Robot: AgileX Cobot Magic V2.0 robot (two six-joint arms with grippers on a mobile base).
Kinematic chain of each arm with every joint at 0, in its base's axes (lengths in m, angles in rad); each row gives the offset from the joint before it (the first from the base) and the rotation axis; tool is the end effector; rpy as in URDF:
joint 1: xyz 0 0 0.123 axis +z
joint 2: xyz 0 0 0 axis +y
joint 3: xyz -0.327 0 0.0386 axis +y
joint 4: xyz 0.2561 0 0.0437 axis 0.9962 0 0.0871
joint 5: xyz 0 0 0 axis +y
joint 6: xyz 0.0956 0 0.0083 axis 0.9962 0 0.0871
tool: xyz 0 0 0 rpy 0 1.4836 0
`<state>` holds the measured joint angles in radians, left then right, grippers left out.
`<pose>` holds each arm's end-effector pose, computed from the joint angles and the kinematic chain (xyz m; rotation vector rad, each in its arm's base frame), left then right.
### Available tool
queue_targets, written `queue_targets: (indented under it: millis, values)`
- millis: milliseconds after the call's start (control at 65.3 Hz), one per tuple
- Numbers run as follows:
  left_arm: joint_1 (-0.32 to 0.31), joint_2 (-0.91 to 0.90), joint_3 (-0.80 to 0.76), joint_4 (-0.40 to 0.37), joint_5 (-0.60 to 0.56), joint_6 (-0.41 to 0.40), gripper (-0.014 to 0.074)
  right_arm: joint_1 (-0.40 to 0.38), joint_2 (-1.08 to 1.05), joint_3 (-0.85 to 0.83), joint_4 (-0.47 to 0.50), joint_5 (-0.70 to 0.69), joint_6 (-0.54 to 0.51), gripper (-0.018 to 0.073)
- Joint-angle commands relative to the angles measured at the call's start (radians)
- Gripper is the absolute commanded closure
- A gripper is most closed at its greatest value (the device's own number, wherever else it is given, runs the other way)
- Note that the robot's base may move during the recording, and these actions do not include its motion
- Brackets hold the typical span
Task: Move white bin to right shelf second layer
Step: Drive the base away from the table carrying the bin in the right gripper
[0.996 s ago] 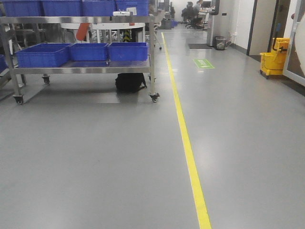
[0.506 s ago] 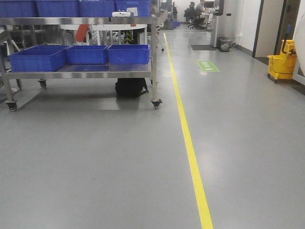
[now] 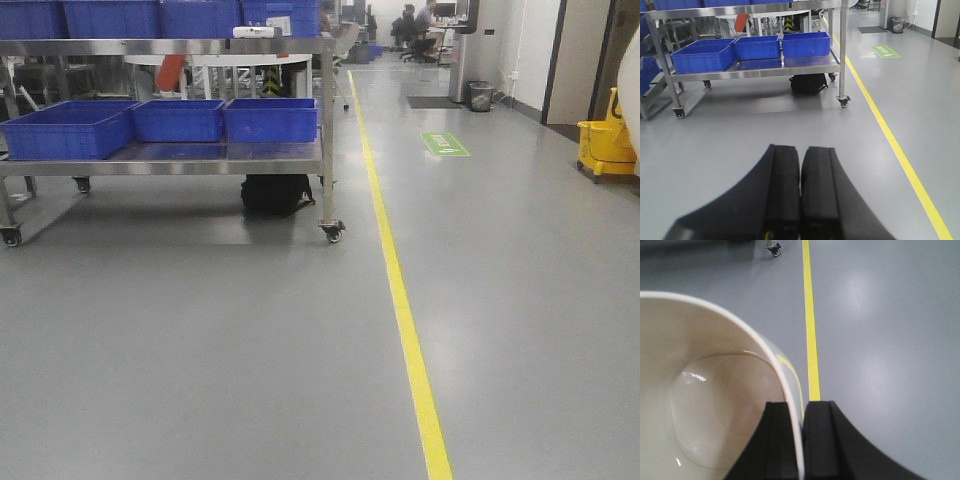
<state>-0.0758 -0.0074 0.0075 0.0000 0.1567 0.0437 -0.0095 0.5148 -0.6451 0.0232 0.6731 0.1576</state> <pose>0.0245 -0.0019 0.1961 0.0980 1.6375 -0.0246 0.0688 0.0007 0.3519 0.1785 2.0204 0.1196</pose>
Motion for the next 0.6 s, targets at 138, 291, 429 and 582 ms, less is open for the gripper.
queue_targets:
  millis: [138, 291, 429, 582]
  values:
    - [-0.004, -0.016, 0.037, 0.0, -0.083, -0.005, 0.0512, -0.005, 0.0, -0.028, -0.002, -0.091, -0.002, 0.0511]
    - [-0.004, -0.016, 0.037, 0.0, -0.083, -0.005, 0.0512, -0.005, 0.0, -0.028, -0.002, -0.091, -0.002, 0.0511]
    - [-0.004, -0.016, 0.037, 0.0, -0.083, -0.005, 0.0512, -0.005, 0.0, -0.028, -0.002, -0.091, -0.002, 0.0511]
    - [-0.004, -0.016, 0.037, 0.0, -0.083, -0.005, 0.0512, -0.005, 0.0, -0.028, -0.002, -0.091, -0.002, 0.0511]
